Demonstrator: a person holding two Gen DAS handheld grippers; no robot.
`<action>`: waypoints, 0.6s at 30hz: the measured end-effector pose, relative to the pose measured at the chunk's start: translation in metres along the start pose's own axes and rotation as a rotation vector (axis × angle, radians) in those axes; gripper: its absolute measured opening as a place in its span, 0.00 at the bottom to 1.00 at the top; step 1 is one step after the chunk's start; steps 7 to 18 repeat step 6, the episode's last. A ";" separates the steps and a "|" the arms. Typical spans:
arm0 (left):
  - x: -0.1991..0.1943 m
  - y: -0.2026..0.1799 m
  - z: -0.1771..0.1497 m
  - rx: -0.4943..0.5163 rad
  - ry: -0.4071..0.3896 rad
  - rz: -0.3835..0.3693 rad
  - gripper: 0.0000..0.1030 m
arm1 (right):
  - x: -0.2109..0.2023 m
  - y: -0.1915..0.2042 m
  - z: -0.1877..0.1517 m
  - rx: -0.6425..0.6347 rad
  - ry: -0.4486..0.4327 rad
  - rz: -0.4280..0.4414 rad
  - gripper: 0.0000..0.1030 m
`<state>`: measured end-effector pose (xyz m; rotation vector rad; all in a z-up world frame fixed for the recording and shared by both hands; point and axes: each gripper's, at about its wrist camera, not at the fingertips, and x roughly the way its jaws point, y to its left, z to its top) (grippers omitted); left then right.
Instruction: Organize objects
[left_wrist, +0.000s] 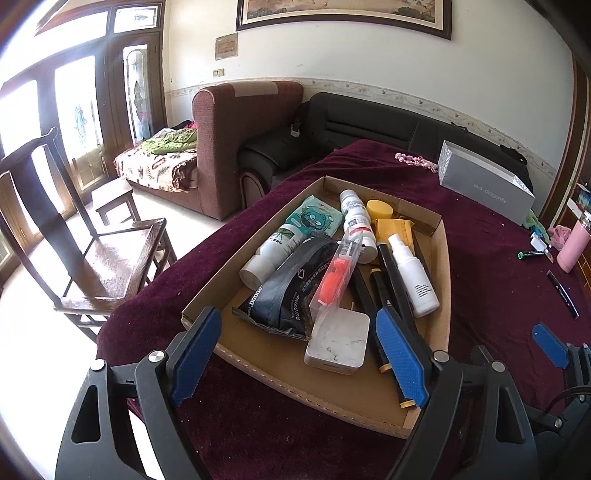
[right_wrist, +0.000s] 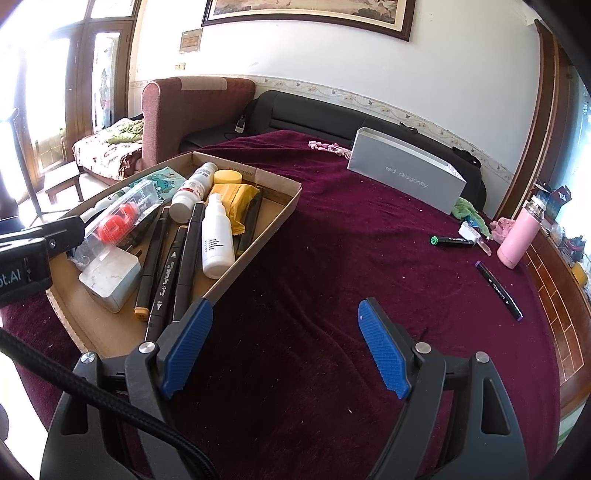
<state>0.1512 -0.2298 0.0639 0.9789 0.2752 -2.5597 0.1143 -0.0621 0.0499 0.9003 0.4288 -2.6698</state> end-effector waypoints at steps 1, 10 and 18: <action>-0.001 -0.001 0.000 0.003 -0.007 0.005 0.80 | 0.000 0.000 0.000 -0.001 0.001 0.001 0.80; -0.004 -0.005 0.000 0.023 -0.016 0.015 0.79 | 0.002 0.000 -0.001 -0.003 0.009 0.008 0.80; -0.004 -0.005 0.000 0.023 -0.016 0.015 0.79 | 0.002 0.000 -0.001 -0.003 0.009 0.008 0.80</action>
